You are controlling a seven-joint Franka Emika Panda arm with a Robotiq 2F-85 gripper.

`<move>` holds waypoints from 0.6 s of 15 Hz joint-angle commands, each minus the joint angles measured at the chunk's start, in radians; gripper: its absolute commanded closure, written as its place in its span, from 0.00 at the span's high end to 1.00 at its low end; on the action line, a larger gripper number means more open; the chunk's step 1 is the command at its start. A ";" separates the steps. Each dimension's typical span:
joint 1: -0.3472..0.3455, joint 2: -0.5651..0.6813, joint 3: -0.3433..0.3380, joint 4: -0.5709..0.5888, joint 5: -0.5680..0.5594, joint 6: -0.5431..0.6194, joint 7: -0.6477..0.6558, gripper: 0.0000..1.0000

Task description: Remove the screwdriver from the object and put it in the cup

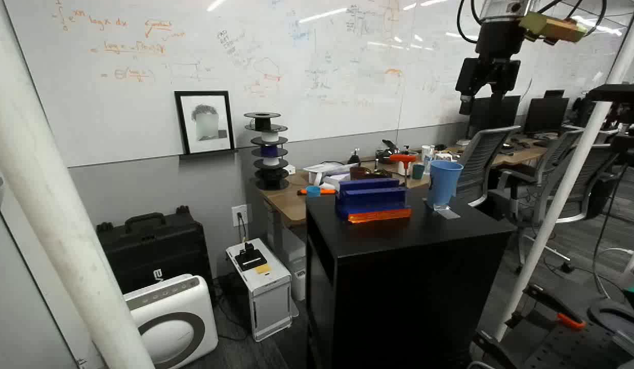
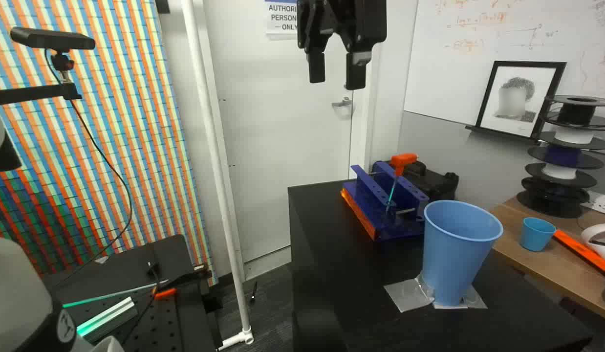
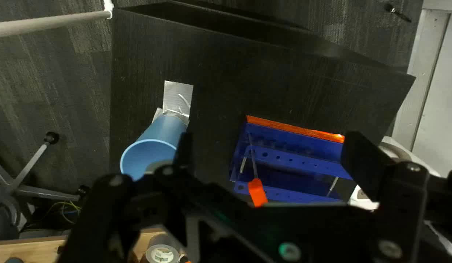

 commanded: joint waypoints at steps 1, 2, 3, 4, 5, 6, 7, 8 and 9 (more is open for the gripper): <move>0.004 0.001 -0.004 0.006 -0.002 -0.002 0.002 1.00; 0.004 -0.001 -0.004 0.012 -0.002 -0.002 0.002 1.00; 0.004 -0.004 -0.004 0.016 -0.002 -0.002 0.002 1.00; 0.004 -0.006 -0.004 0.017 -0.002 -0.001 0.002 1.00; 0.004 -0.006 -0.004 0.018 -0.002 -0.001 0.002 1.00; 0.004 -0.006 -0.004 0.018 -0.002 -0.001 0.002 1.00; 0.004 -0.006 -0.004 0.018 -0.002 -0.001 0.002 1.00; 0.004 -0.006 -0.004 0.018 -0.002 -0.001 0.002 1.00; 0.004 -0.006 -0.004 0.018 -0.002 -0.001 0.002 1.00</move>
